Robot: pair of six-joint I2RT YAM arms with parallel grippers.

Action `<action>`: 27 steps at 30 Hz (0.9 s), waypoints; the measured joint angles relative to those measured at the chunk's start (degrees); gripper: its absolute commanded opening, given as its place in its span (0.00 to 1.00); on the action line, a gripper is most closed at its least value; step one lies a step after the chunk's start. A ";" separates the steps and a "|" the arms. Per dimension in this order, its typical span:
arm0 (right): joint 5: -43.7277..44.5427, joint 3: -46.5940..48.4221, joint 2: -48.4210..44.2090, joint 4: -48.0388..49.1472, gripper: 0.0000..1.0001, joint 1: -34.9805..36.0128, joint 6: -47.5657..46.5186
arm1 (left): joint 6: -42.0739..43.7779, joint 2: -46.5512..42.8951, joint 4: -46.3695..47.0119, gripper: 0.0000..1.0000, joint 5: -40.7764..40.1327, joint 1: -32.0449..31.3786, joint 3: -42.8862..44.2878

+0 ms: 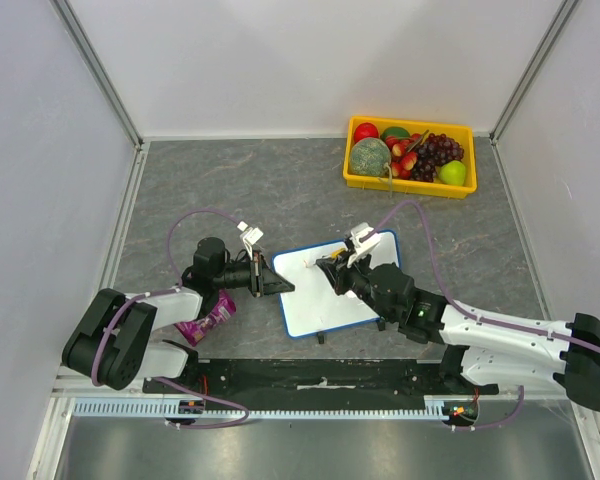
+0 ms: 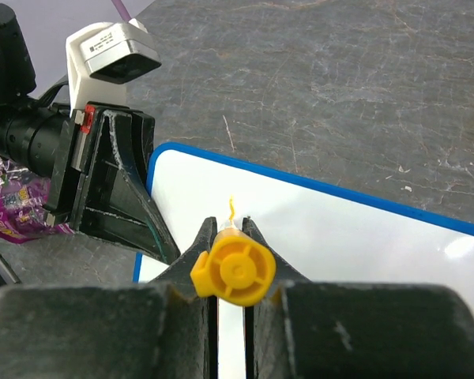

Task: Write a sentence on the whiteboard

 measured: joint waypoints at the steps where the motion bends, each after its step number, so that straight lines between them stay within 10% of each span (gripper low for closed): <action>1: 0.02 0.00 -0.09 -0.31 0.00 0.15 0.00 | 0.00 0.02 0.00 0.02 0.00 0.00 0.00; 27: 5.62 4.22 0.79 -4.09 0.00 0.63 -0.42 | 0.07 0.35 0.24 0.02 0.37 0.00 0.11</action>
